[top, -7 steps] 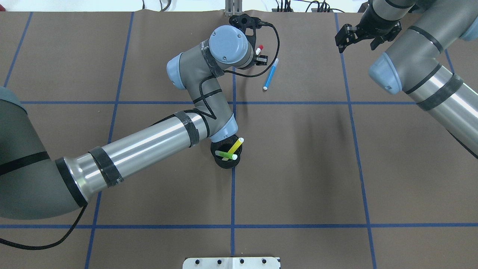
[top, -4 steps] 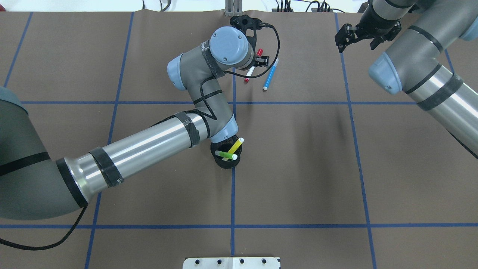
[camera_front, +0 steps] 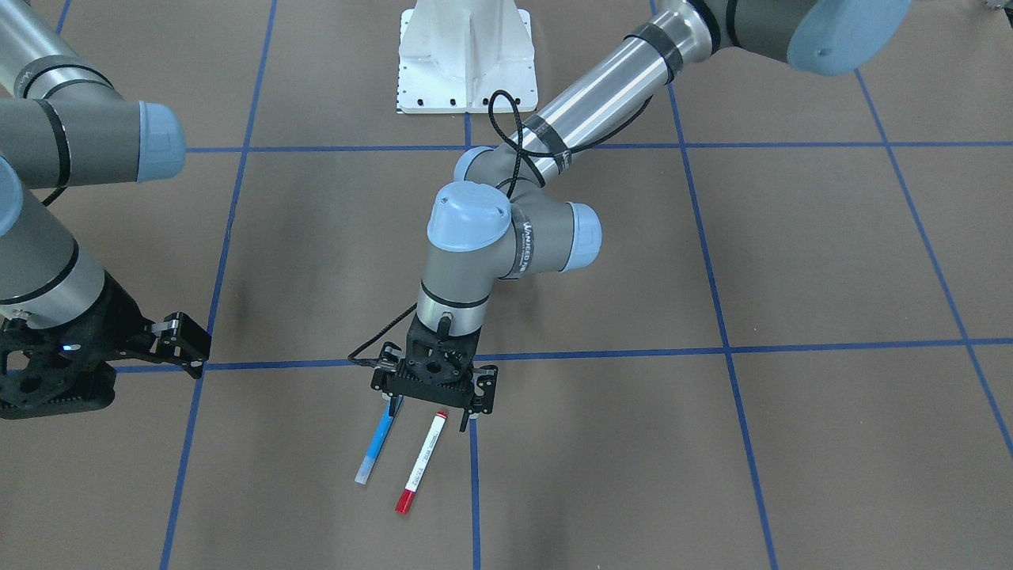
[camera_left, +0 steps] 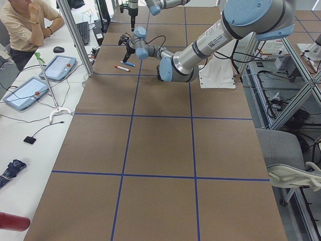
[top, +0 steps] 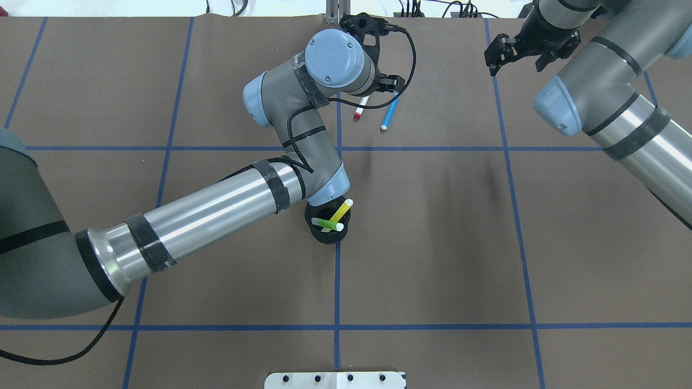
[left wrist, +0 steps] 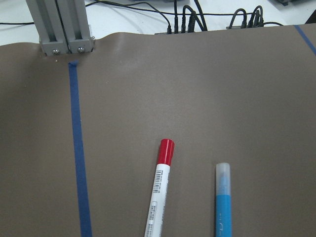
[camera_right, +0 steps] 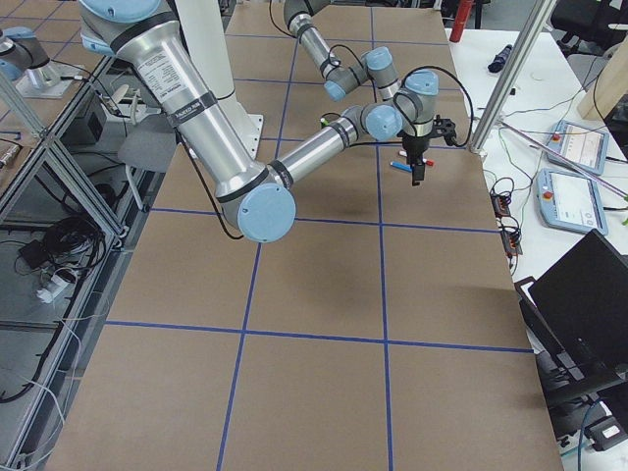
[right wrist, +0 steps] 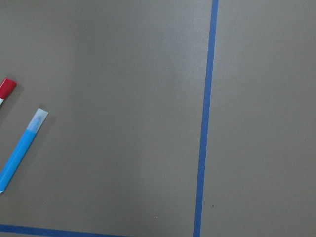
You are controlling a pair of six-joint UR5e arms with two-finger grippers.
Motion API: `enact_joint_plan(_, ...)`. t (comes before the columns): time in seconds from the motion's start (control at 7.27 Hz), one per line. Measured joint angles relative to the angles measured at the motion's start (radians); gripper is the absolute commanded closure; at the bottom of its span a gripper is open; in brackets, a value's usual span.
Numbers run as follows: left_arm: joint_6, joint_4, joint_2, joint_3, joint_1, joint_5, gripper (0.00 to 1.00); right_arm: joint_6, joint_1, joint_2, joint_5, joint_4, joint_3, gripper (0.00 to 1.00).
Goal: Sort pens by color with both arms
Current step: 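Open the left gripper to release the marker and draw the left arm back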
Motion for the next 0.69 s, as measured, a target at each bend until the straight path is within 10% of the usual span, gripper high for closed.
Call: enact_joint_plan(0.69,0.000,0.341,0.207,-0.493,-0.012,-0.129,0.01,0.010,0.000,0.002,-0.001,0.001,0.013,0.00)
